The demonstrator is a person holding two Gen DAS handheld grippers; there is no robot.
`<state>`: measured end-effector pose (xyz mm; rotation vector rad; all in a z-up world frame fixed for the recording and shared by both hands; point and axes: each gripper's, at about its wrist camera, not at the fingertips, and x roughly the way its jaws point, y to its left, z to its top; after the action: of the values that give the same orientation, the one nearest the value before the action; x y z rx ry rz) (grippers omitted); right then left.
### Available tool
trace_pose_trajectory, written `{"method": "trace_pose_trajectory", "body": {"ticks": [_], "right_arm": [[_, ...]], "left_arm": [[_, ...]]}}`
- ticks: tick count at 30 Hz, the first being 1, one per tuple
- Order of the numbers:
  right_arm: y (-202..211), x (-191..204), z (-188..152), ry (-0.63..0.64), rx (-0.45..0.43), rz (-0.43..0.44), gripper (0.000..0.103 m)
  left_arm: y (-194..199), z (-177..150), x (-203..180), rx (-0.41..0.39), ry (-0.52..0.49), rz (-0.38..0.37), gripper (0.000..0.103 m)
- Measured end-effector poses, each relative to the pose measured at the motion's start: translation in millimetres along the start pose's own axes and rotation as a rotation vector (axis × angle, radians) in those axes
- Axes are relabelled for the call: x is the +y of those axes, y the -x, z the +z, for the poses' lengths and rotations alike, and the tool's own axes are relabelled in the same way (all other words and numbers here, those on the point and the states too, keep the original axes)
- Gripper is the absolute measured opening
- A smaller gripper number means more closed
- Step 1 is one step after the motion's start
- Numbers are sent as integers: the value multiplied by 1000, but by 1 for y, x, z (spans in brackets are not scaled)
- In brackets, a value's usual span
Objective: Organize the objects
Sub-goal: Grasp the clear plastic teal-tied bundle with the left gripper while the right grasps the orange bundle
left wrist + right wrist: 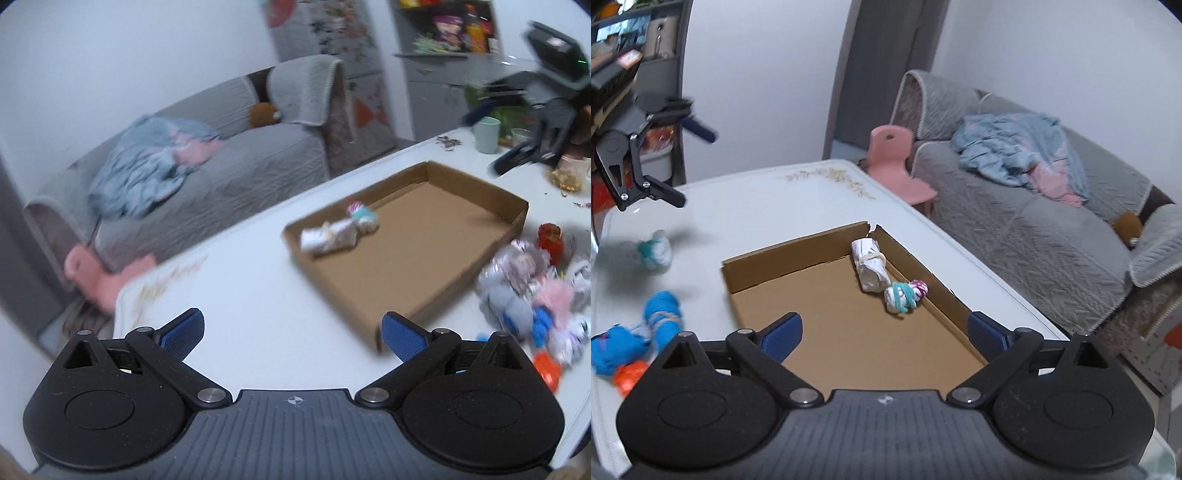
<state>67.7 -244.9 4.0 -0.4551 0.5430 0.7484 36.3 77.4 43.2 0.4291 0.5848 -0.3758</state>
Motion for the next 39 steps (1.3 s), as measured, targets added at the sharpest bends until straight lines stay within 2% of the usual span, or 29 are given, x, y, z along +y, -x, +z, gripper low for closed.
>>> {"method": "trace_pose_trajectory", "body": {"ticks": [5, 9, 14, 24, 27, 29, 34, 36, 39], "right_arm": [[41, 21, -41, -85, -11, -77, 102], [44, 33, -81, -185, 36, -110, 102], [22, 32, -105, -328, 78, -150, 102], [-16, 28, -114, -438, 146, -189, 101], [-21, 28, -116, -461, 196, -193, 97], [-20, 28, -119, -464, 220, -184, 88], [-20, 29, -125, -501, 254, -152, 73], [-21, 30, -126, -500, 259, -151, 71], [-19, 30, -128, -500, 251, -143, 65]], "left_arm": [[19, -60, -2, 49, 131, 31, 103], [20, -94, -11, 93, 202, 34, 103], [17, -109, -22, 108, 229, 34, 103], [-4, -119, -27, 128, 254, 64, 101], [-9, -120, -29, 141, 247, 58, 97], [-11, -121, -30, 142, 245, 47, 88], [-10, -123, -26, 140, 283, 13, 83], [-8, -123, -25, 146, 294, 8, 81], [-5, -122, -23, 145, 313, -29, 65]]}}
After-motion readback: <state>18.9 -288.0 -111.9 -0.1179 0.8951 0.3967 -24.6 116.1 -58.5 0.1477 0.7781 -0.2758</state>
